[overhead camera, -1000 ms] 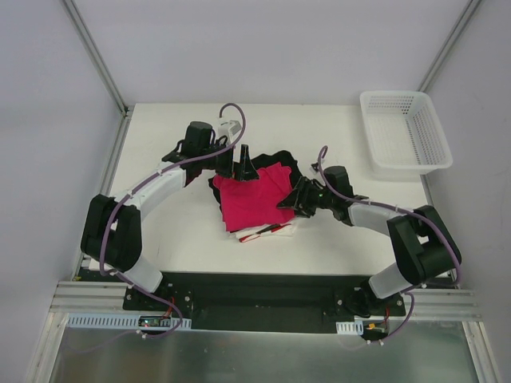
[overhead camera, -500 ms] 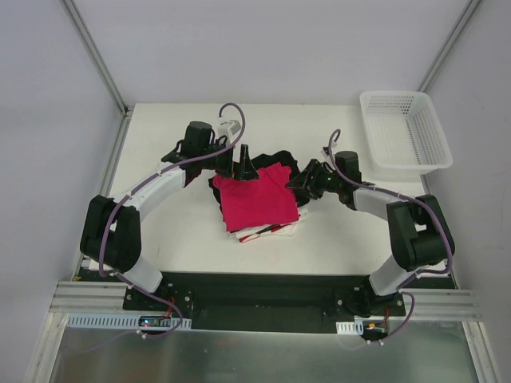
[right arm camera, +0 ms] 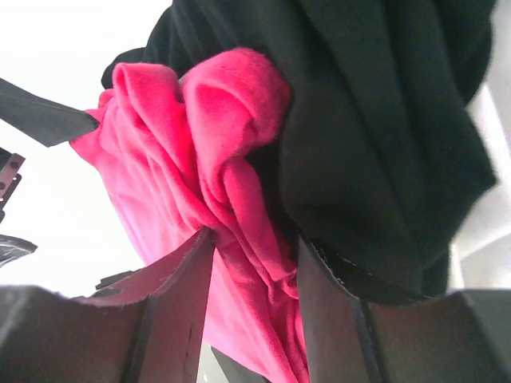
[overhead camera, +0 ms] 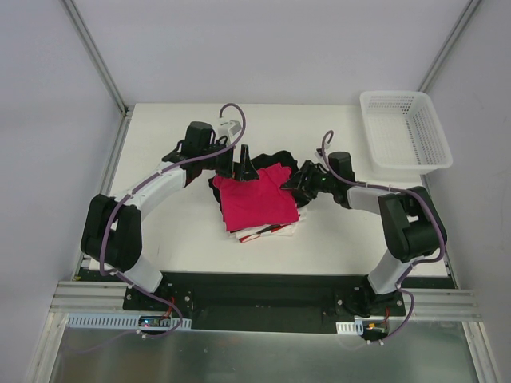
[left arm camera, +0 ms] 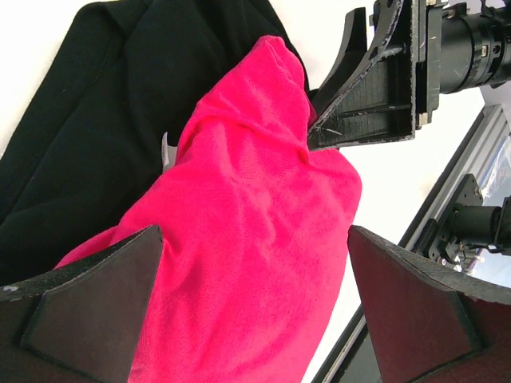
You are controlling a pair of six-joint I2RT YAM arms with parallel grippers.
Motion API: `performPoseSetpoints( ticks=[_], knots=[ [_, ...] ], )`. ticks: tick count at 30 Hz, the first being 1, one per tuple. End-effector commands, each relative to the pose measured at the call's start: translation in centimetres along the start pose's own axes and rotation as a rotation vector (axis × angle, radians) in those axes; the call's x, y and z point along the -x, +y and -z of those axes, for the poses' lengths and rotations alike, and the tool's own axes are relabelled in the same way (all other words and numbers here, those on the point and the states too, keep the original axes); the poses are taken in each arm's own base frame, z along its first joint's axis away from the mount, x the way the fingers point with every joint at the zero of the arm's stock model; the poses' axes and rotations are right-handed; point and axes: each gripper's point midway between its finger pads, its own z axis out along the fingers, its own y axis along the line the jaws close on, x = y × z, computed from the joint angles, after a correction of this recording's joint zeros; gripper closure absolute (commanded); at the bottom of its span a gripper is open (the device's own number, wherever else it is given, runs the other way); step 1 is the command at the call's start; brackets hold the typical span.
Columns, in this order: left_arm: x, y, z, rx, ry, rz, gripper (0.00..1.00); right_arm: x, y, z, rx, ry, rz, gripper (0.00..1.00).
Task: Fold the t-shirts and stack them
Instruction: Smooth out wrinkles on the folded tshirt
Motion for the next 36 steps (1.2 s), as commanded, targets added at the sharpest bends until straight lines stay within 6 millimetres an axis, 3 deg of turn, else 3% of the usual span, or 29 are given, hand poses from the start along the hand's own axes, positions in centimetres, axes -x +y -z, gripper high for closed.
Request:
performPoseSetpoints(
  ticks=[1, 5, 13, 21, 30, 36],
  knots=[
    [0.6, -0.8, -0.5, -0.036, -0.003, -0.024, 0.01, 0.9, 3.5, -0.8, 0.084, -0.006, 0.058, 0.53],
    [0.5, -0.8, -0.6, -0.036, 0.0, -0.021, 0.01, 0.7, 5.1, -1.6, 0.109, 0.009, 0.077, 0.53],
    [0.6, -0.8, -0.4, -0.029, -0.009, -0.033, 0.01, 1.2, 5.6, -2.6, 0.122, 0.022, 0.079, 0.53],
    [0.4, -0.6, -0.5, -0.028, -0.003, -0.028, 0.01, 2.4, 4.5, -1.8, 0.107, 0.003, 0.072, 0.53],
    [0.2, -0.6, -0.9, -0.042, 0.012, -0.015, 0.01, 3.6, 6.0, -1.6, 0.114, -0.012, 0.094, 0.49],
    [0.1, -0.6, -1.0, -0.05, 0.016, -0.011, 0.01, 3.0, 6.4, -2.3, 0.118, 0.009, 0.102, 0.47]
  ],
)
